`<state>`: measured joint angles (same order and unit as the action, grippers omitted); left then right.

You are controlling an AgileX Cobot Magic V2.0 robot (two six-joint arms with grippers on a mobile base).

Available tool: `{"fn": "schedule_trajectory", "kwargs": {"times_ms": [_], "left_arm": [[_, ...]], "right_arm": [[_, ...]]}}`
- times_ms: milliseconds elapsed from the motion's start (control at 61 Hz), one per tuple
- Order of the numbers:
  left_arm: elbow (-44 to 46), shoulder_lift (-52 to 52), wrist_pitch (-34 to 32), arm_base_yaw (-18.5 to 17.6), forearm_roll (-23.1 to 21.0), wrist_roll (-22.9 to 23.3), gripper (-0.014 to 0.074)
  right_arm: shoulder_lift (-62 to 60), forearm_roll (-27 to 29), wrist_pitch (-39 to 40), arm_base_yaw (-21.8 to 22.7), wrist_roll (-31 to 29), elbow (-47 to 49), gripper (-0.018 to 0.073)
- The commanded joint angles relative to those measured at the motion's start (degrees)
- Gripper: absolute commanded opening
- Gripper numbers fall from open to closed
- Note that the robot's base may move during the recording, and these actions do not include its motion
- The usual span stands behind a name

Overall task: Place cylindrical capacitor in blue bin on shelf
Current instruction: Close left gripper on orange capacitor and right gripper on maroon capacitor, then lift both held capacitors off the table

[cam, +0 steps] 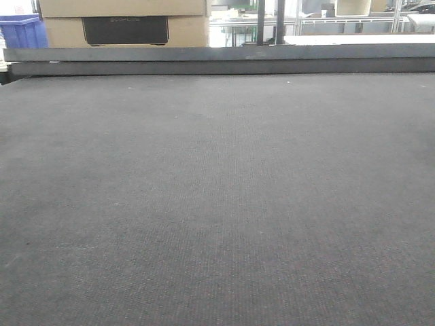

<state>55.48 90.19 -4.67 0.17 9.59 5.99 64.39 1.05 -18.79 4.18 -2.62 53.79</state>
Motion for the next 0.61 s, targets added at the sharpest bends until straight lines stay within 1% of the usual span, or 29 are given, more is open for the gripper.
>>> {"fn": "schedule_trajectory", "kwargs": {"times_ms": [0, 16, 33, 66, 164, 246, 312, 377, 590], "left_arm": [[2.4, -5.5, 8.8, -2.7, 1.5, 0.3, -0.0111], [3.0, -6.7, 11.7, -3.4, 1.5, 0.3, -0.0111], [3.4, -7.5, 12.4, -3.8, 1.5, 0.3, -0.0111], [4.5, -9.3, 16.5, -5.0, 1.5, 0.3, -0.0111], [7.3, -14.3, 25.0, -7.8, 1.0, 0.3, -0.0111], [9.3, -18.4, 32.3, -10.0, -0.9, 0.3, -0.0111], [10.0, -21.5, 35.4, -11.4, -3.0, 0.3, -0.0111], [10.1, -24.7, 37.8, -12.4, -3.9, 0.3, -0.0111], [10.1, -34.5, 46.0, -15.6, -4.0, 0.2, -0.0111]], "right_arm": [[-0.6, -0.4, -3.9, -2.1, 0.0, 2.5, -0.0162], [-0.6, -0.4, -4.5, -2.6, 0.0, 2.8, -0.0162], [-0.6, -0.4, -4.8, -3.0, 0.0, 3.0, -0.0162], [-0.7, -0.4, -5.2, -3.8, 0.0, 3.3, -0.0162], [-1.7, 0.3, -6.6, -6.2, 0.0, 3.4, -0.0162], [-3.3, 2.3, -8.2, -7.5, 0.0, 3.4, -0.0162], [-5.3, 3.7, -9.5, -8.3, 0.0, 3.4, -0.0162], [-7.4, 3.9, -10.6, -9.0, 0.0, 3.4, -0.0162], [-17.0, 3.8, -16.0, -11.3, -0.7, 3.4, -0.0162]]}}
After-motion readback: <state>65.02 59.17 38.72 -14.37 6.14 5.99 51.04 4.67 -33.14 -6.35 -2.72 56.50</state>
